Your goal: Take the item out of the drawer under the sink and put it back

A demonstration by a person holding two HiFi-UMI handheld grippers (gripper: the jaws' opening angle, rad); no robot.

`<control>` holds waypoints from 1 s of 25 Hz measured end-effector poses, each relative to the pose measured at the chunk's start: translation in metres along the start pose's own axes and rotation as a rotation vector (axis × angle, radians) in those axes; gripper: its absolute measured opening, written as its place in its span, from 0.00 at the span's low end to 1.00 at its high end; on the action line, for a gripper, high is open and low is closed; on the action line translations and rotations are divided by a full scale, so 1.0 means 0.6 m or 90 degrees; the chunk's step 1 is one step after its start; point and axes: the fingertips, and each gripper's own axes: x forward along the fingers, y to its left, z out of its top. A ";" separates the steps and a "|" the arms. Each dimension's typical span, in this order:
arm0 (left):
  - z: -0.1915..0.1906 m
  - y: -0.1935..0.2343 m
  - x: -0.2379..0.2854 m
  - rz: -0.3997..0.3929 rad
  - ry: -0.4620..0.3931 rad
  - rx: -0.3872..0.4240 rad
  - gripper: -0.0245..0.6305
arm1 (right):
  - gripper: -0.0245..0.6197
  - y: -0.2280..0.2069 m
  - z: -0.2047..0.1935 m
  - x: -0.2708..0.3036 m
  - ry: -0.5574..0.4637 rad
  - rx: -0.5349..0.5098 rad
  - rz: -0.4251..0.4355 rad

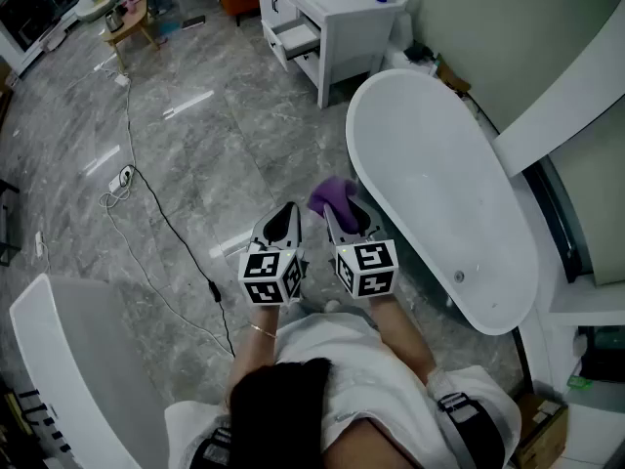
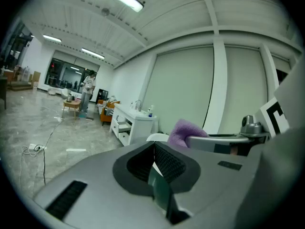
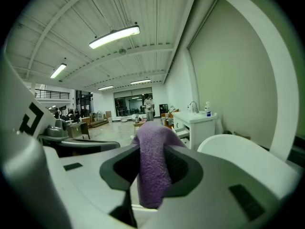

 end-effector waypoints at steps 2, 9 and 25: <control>-0.002 0.003 0.006 0.001 0.004 -0.002 0.04 | 0.23 -0.003 -0.001 0.006 0.004 -0.001 -0.001; 0.003 0.012 0.013 -0.008 0.007 0.002 0.04 | 0.23 -0.001 0.001 0.020 0.000 0.022 -0.002; 0.025 0.082 0.045 -0.041 0.026 0.013 0.04 | 0.24 0.019 0.016 0.083 -0.013 0.053 -0.030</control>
